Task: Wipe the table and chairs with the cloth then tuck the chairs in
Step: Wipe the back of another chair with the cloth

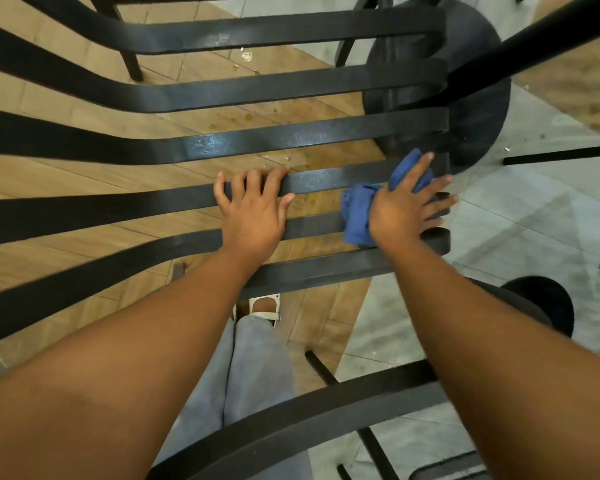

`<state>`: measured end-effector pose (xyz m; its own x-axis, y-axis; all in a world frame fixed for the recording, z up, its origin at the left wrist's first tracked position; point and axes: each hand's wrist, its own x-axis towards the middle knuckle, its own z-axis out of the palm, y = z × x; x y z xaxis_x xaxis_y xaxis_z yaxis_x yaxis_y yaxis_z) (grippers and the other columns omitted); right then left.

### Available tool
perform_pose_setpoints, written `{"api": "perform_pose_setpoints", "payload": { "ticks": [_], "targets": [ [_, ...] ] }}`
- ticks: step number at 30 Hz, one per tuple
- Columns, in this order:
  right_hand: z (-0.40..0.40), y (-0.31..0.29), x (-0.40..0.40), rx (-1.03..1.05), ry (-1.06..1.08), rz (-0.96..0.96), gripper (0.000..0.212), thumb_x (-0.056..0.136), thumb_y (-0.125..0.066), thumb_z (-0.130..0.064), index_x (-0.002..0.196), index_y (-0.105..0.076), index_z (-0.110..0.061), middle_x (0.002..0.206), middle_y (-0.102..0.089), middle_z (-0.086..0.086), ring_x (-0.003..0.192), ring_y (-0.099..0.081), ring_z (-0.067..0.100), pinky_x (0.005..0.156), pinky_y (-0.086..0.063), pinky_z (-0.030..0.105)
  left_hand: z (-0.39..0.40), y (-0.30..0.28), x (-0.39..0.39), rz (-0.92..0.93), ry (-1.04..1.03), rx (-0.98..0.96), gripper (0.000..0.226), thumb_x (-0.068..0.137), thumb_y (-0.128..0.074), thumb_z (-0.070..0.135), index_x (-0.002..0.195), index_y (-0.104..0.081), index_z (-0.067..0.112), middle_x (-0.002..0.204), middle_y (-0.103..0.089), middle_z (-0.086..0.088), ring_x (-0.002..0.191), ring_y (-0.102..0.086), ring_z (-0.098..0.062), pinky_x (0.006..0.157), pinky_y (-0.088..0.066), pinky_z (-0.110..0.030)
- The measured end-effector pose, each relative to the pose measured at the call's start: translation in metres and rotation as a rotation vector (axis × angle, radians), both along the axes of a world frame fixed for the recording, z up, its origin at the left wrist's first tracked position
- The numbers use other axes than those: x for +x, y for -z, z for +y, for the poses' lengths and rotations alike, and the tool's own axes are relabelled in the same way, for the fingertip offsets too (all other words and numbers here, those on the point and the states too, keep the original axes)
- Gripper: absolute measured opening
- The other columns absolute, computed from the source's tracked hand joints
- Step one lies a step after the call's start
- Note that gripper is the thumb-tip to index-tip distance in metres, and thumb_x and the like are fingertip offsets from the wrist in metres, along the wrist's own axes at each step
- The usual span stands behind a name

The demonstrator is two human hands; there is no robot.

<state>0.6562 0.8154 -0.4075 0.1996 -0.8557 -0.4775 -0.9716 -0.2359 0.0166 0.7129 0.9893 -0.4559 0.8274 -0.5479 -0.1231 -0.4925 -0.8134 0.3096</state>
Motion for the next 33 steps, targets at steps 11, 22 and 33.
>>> {"api": "perform_pose_setpoints", "payload": {
  "ticks": [11, 22, 33],
  "targets": [
    [0.075, -0.013, 0.014, 0.144, -0.126, 0.102, 0.072, 0.101, -0.037, -0.014, 0.148, 0.017, -0.014, 0.153, 0.019, 0.025, 0.137, 0.013, 0.051, 0.110, -0.018, 0.059, -0.001, -0.002, -0.002, 0.032, -0.025, 0.022, 0.042, 0.092, -0.037, 0.040, 0.125, -0.054, 0.021, 0.105, -0.056, -0.013, 0.101, -0.050, -0.034, 0.103, -0.025, -0.060],
    [0.066, -0.015, -0.019, 0.387, -0.661, 0.344, 0.099, 0.092, -0.052, -0.021, 0.138, 0.034, -0.035, 0.145, 0.042, 0.014, 0.131, 0.034, 0.048, 0.105, -0.001, 0.069, 0.001, -0.003, 0.001, 0.069, -0.005, 0.014, 0.042, 0.092, -0.038, 0.040, 0.127, -0.052, 0.021, 0.107, -0.056, -0.012, 0.104, -0.049, -0.033, 0.104, -0.020, -0.058],
    [0.043, -0.001, -0.014, -0.051, -0.002, 0.225, 0.081, 0.096, -0.046, -0.010, 0.149, 0.014, -0.020, 0.153, 0.017, 0.024, 0.142, 0.007, 0.042, 0.109, -0.013, 0.062, 0.003, -0.022, 0.012, 0.344, 0.032, 0.005, 0.054, 0.095, -0.017, 0.048, 0.141, -0.033, 0.027, 0.128, -0.041, -0.004, 0.126, -0.029, -0.024, 0.110, 0.004, -0.050]
  ]
}}
